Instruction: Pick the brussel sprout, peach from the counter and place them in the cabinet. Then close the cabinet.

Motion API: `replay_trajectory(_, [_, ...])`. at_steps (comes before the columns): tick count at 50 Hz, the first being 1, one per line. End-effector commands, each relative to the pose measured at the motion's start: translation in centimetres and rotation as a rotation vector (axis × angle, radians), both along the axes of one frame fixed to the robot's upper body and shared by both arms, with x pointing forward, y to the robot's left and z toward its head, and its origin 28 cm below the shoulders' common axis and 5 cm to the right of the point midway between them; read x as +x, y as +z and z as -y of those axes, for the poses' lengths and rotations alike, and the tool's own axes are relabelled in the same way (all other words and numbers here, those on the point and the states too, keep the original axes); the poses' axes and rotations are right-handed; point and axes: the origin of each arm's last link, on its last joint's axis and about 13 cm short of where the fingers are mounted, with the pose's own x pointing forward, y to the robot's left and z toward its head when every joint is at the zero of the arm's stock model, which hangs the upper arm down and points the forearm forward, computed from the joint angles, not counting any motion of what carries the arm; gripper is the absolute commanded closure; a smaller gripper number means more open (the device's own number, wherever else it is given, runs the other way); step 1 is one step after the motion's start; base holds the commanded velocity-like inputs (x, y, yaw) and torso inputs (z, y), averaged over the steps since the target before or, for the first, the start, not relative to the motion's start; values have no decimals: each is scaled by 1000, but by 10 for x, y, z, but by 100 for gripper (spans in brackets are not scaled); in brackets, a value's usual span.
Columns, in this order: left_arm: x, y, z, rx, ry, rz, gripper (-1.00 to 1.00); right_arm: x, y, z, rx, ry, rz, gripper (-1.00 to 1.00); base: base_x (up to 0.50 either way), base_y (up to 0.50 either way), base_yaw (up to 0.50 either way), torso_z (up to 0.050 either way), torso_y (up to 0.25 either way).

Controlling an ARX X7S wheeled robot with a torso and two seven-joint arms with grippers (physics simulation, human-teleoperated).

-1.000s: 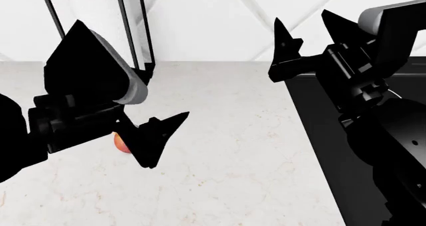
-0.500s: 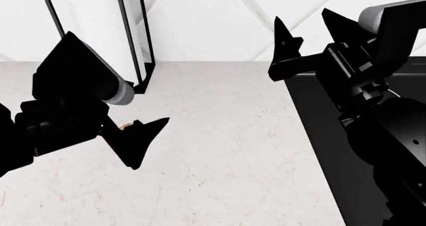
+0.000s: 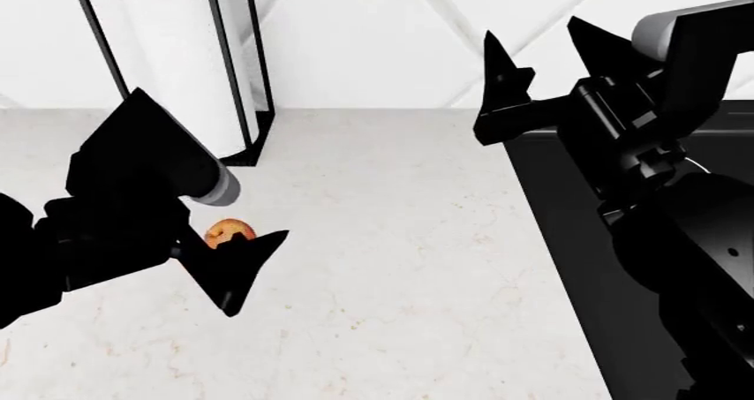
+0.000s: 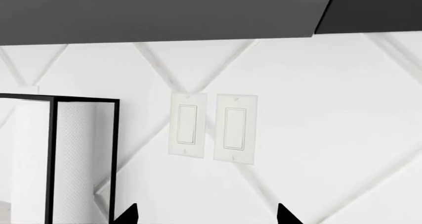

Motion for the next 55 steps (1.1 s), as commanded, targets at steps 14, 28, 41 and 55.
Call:
replay_trajectory(14, [18,-31,-5,88,63,-79,-100,1,-2,1,2,-1,-6,-100,0,0,0,0,0])
replay_trajectory(28, [19,-33,-5,91,98,-84,-100,1,-3,1,3,-2,-8,-100,0,0,0,0,0])
replay_trajectory(41, [26,-40,-13,93,145,-85,-100,1,-5,0,3,-1,-11,-100,0,0,0,0,0])
replay_trajectory(55, [29,-47,-14,89,172,-95,-100,2,-7,0,4,-3,-16,-100,0,0,0,0,0])
